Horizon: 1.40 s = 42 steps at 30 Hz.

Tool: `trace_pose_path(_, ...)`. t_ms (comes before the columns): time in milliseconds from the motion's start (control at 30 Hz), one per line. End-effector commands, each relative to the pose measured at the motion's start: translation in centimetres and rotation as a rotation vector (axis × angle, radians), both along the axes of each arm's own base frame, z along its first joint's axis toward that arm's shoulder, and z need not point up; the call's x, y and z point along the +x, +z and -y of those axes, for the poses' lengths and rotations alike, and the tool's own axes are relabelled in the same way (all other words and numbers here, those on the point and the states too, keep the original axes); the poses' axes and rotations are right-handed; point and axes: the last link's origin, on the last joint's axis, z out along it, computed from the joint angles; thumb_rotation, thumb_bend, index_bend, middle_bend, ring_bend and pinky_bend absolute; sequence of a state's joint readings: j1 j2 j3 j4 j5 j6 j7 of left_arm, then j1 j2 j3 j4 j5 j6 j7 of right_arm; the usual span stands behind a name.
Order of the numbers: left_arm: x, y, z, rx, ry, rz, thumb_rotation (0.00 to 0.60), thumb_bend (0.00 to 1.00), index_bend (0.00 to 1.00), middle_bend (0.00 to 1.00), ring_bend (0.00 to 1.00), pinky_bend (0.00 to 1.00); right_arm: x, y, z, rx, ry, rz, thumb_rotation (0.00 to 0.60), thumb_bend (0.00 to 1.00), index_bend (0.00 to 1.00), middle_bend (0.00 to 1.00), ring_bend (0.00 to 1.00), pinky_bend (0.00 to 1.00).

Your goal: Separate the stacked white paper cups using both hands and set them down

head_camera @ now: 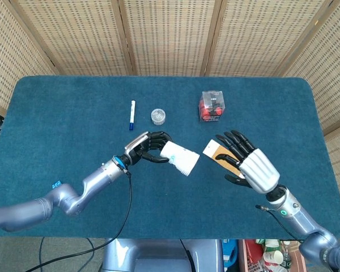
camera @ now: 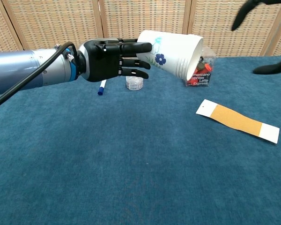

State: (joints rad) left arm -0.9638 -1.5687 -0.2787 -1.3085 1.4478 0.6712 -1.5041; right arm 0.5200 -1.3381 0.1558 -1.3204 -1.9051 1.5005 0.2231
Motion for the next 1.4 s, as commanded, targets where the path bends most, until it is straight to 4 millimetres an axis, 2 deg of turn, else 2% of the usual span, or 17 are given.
trace_pose_path(33,0.1,-0.2,-0.2,-0.006,0.012,0.007,0.6,0.13,0.5,0.49,0.49,0.45,2.1,-1.1,0.7,0.001,0.067,0.011,0.6,0.19,0.43,0.15,0.07,0.15)
trace_pose_path(267,0.3,-0.9,-0.6,-0.022,0.028,0.009,0.6,0.13,0.5,0.49,0.49,0.45,4.9,-2.5,1.9,0.002,0.146,-0.019,0.6,0.24,0.45,0.17,0.07,0.16)
trace_pose_path(467,0.3,-1.5,-0.7,-0.036,0.036,0.012,0.6,0.13,0.5,0.49,0.49,0.45,6.2,-3.1,3.1,-0.008,0.168,-0.065,0.6,0.25,0.45,0.17,0.07,0.16)
trace_pose_path(733,-0.1,-2.2,-0.4,-0.052,0.042,0.012,0.6,0.14,0.5,0.49,0.49,0.45,6.6,-3.4,4.1,-0.017,0.165,-0.088,0.6,0.29,0.47,0.18,0.07,0.17)
trace_pose_path(1400,-0.2,-2.9,-0.2,-0.064,0.04,0.007,0.6,0.15,0.5,0.49,0.49,0.45,7.8,-3.6,4.3,-0.031,0.186,-0.07,0.6,0.44,0.56,0.2,0.07,0.19)
